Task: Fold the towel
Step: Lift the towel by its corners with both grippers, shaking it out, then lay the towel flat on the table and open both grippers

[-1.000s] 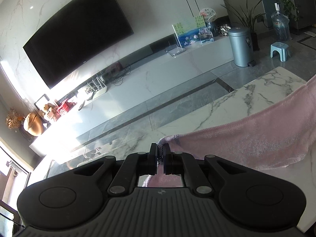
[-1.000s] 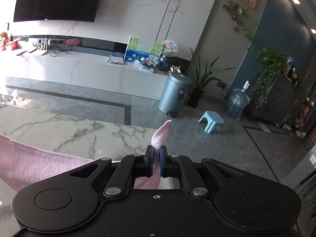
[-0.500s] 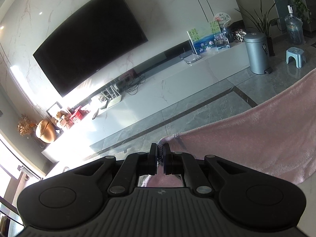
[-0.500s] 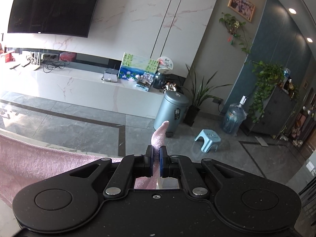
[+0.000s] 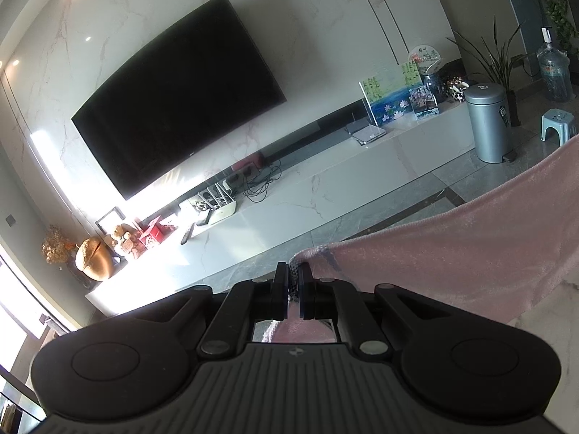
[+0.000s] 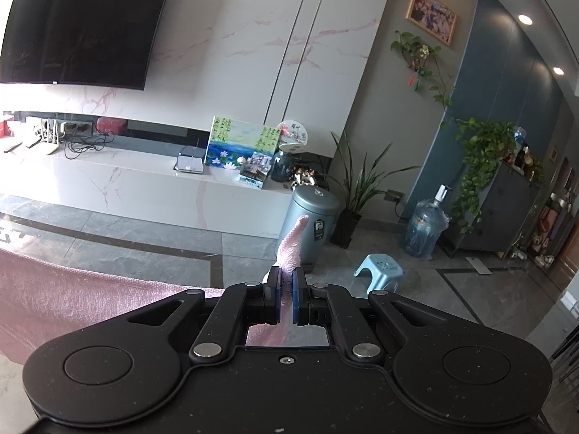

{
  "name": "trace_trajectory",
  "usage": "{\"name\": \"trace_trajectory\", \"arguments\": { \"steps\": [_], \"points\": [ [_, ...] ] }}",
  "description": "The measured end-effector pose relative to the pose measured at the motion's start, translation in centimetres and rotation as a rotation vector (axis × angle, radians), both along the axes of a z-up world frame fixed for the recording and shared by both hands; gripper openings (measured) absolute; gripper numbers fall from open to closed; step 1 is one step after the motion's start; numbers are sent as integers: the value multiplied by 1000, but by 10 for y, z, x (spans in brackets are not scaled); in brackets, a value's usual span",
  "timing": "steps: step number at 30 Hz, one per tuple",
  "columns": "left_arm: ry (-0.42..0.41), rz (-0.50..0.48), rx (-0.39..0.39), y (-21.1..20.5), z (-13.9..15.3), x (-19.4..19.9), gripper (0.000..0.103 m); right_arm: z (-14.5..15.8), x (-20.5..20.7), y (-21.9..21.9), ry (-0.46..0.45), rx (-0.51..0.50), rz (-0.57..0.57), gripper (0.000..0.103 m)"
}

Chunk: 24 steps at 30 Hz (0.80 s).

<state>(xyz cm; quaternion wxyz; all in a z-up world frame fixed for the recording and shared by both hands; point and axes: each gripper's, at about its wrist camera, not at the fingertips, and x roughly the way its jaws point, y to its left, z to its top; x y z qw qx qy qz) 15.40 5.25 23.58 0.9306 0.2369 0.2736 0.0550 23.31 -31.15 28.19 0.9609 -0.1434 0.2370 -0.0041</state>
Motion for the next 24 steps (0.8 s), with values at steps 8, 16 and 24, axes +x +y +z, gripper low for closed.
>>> {"name": "trace_trajectory", "arguments": {
  "steps": [8, 16, 24],
  "points": [
    [107, -28, -5, -2, -41, -15, 4, -45, -13, -12, 120, -6, 17, 4],
    [238, -75, -5, -3, -84, -52, 4, -102, -48, -26, 257, -31, 33, 4],
    [363, -101, -69, -7, -133, -95, 4, -154, -88, -41, 378, -5, 31, 4]
  ]
}}
